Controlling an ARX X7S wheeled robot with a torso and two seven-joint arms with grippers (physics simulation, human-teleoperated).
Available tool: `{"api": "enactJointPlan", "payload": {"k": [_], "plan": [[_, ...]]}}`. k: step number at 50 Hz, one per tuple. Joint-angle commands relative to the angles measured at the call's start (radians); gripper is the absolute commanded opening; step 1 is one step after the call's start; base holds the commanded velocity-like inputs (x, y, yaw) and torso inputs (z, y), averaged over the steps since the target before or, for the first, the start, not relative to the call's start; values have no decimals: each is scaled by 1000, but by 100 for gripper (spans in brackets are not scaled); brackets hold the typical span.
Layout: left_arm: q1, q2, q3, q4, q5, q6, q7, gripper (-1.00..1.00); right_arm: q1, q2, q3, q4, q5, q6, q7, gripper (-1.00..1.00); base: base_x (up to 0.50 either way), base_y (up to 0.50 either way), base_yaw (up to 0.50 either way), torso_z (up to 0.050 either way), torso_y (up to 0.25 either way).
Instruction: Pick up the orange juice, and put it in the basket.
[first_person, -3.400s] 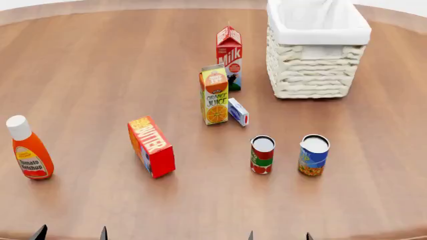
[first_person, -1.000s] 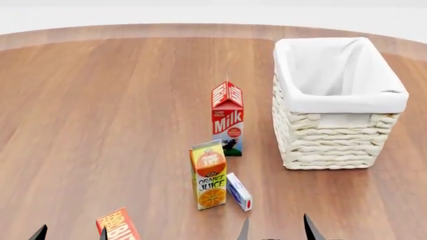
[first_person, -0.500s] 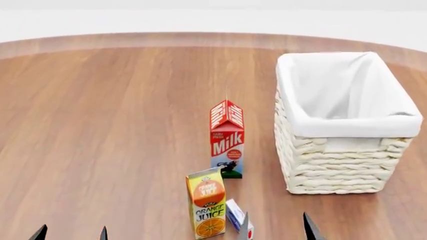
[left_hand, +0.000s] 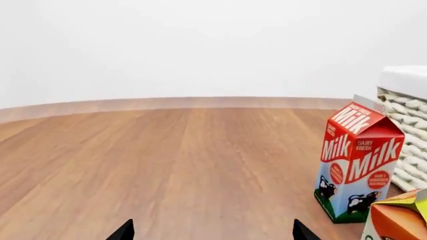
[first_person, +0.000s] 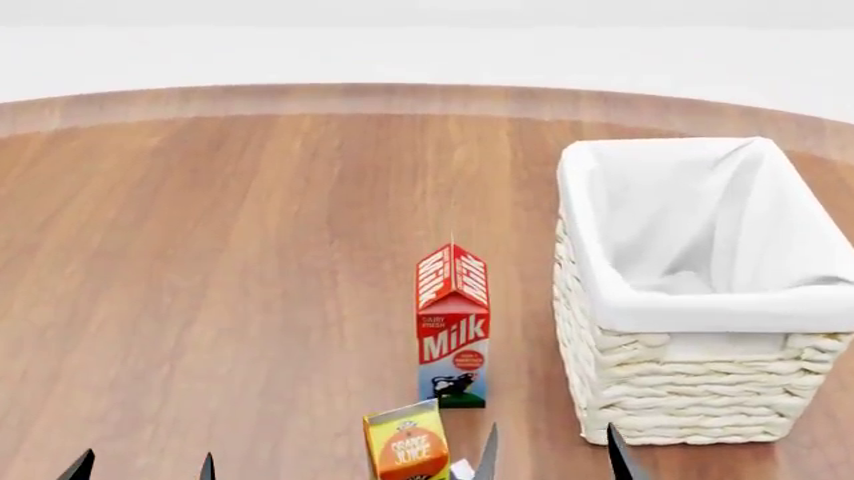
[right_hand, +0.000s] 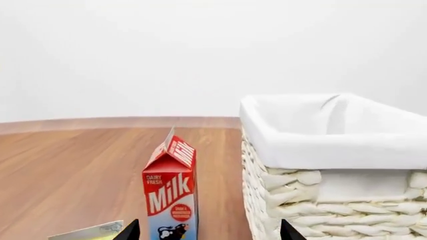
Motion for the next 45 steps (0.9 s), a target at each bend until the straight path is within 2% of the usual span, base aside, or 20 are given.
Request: {"api": "enactJointPlan", "payload": {"k": [1,23,29,30,31,45], "plan": [[-1,-5,7,0,-5,2,-6,100,-1,7,-5,-6,7,1,7,100,219,0,0,0,0],[-3,-15,18,-1,-15,4,-17,100,-8,14,-22,21,8,-32,12,100,218,0,0,0,0],[-4,-17,21,-2,-17,5,-20,100,-77,32,-64,-112,-4,1,20,100,0,0,0,0,2],[-4,-17,22,-2,-18,5,-21,100,-199,60,-119,-262,-23,11,16,100,0,0,0,0,0],[-4,-18,23,-2,-18,6,-21,100,-203,62,-121,-286,-23,12,17,100,0,0,0,0,0],[-5,-23,29,-2,-23,7,-27,100,-247,79,-155,-315,-34,-13,22,100,0,0,0,0,0]]}}
